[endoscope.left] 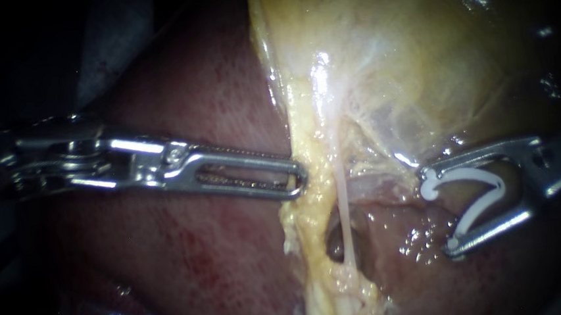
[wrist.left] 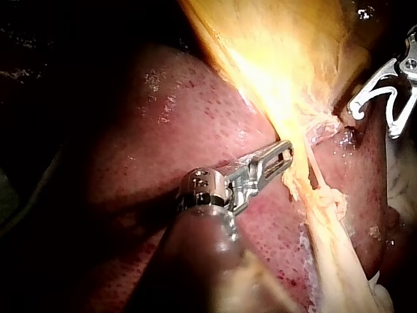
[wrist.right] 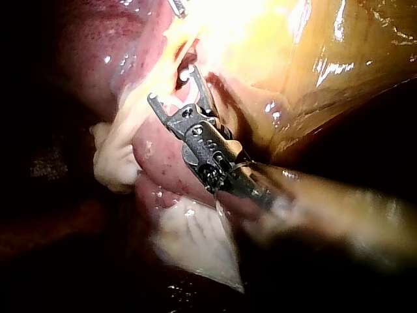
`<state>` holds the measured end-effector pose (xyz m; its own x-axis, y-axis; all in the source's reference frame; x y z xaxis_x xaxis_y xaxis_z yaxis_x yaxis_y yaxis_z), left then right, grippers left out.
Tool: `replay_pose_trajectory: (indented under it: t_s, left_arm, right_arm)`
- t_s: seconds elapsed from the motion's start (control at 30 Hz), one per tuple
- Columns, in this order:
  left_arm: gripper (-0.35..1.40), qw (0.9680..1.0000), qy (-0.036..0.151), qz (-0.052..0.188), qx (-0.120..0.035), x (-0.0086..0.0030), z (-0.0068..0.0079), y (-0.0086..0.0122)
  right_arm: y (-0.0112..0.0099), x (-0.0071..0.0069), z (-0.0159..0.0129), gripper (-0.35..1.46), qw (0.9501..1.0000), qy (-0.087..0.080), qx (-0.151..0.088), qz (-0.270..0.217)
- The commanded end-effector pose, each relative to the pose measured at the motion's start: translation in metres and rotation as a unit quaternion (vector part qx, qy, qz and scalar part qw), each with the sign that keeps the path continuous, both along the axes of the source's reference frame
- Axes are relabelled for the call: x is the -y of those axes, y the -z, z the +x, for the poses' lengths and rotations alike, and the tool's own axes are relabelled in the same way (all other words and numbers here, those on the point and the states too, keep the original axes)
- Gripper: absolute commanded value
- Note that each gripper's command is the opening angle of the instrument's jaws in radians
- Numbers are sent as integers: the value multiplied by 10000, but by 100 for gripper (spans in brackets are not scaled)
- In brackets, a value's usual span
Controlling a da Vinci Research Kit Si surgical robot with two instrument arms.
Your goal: Clipping first clip left tube
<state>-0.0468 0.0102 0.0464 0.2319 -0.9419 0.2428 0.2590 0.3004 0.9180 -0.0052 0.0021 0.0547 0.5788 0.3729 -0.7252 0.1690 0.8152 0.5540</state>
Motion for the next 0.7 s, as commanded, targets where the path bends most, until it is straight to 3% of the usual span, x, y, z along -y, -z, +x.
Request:
replay_pose_trajectory:
  t_s: [0.03, 0.43, 0.7]
  left_arm:
    - [-35, 10000, -1, 0, 0, 0, 0, 0]
    - [-35, 10000, 25, -3, 91, 6, 3, 14]
    - [-35, 9996, 210, -19, 204, 6, 29, 47]
  right_arm:
    - [0, 0, 0, 58, 10000, 1, 0, 0]
    - [2, 3, 3, 58, 10000, -1, 1, 0]
    - [6, 5, 9, 58, 10000, -5, 4, -1]
